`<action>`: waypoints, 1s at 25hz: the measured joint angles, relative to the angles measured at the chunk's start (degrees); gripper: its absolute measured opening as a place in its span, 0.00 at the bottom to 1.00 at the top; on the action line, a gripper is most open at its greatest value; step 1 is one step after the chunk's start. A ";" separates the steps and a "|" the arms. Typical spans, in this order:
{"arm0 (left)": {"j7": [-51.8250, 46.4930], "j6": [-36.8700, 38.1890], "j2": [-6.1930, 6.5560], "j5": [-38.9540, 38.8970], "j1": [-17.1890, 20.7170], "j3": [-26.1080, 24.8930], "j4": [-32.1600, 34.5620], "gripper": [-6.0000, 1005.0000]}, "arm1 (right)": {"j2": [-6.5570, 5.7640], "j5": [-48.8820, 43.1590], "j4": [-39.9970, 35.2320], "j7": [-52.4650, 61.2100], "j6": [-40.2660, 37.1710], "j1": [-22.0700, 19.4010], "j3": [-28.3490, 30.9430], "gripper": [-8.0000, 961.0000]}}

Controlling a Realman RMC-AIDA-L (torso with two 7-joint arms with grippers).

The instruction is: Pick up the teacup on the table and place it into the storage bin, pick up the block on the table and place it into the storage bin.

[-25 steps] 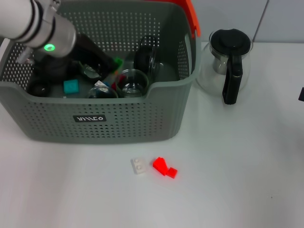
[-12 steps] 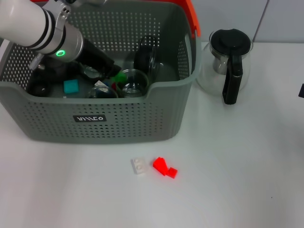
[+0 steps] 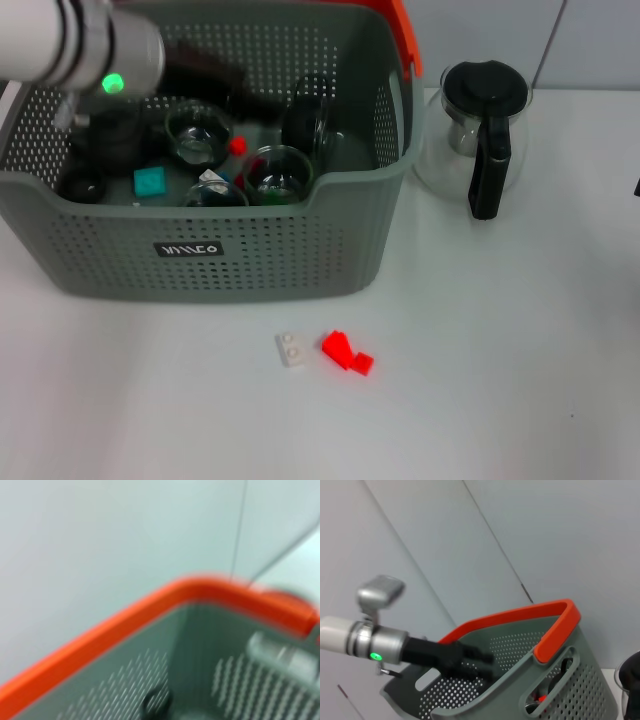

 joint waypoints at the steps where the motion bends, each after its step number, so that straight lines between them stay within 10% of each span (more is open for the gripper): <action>1: 0.19 0.89 0.05 -3.38 1.38 -0.13 2.36 0.48 | 0.00 0.00 -0.01 0.00 -0.01 0.00 0.07 0.86; 12: 14.38 15.80 -0.26 -36.40 10.99 -8.97 5.39 0.83 | -0.05 0.00 0.00 0.38 0.04 0.19 0.16 0.86; 25: 15.81 39.92 0.26 -22.26 9.96 -9.08 10.30 0.83 | -0.18 -0.45 0.03 0.87 0.36 -0.15 0.25 0.86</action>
